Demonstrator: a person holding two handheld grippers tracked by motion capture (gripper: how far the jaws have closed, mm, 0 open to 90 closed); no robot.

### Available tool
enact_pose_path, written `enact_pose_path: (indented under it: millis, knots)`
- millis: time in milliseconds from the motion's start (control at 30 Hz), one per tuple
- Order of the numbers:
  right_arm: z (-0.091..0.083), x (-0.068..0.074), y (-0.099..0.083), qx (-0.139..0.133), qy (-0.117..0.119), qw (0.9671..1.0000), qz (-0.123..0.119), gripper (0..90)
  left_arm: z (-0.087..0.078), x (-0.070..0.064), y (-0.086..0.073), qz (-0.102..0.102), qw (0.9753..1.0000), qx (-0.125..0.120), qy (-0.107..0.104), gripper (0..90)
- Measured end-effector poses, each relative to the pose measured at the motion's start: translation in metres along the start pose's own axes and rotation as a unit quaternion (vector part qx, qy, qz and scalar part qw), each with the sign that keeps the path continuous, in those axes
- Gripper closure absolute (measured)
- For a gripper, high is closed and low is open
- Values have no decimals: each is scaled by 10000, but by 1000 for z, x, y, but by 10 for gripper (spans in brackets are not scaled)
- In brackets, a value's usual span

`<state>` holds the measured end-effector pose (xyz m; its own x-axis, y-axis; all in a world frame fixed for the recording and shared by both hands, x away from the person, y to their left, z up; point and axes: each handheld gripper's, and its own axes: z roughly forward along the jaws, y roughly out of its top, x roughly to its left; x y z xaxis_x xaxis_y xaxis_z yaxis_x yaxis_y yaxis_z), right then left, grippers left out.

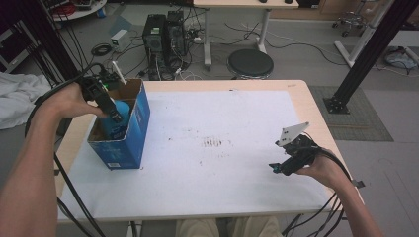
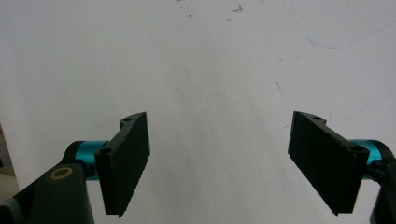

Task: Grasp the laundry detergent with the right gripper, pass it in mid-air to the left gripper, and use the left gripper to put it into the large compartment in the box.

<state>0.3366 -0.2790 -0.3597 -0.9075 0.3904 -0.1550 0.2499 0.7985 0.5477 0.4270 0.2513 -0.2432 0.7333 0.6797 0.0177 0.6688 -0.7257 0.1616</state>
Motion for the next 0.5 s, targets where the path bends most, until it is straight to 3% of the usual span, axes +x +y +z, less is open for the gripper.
enact_pose_path:
  millis: [233, 367, 500]
  knots:
    - [4, 2, -1, 41, 29, 10000, 4, 201, 17, 1, -4, 217, 9997, 97, -31, 381]
    - [4, 2, -2, 53, 12, 10000, 0, 201, 24, 0, -7, 525, 9986, 79, -32, 381]
    - [4, 2, -2, 61, 7, 10000, 28, 201, 29, 2, -9, 557, 9984, 88, -47, 381]
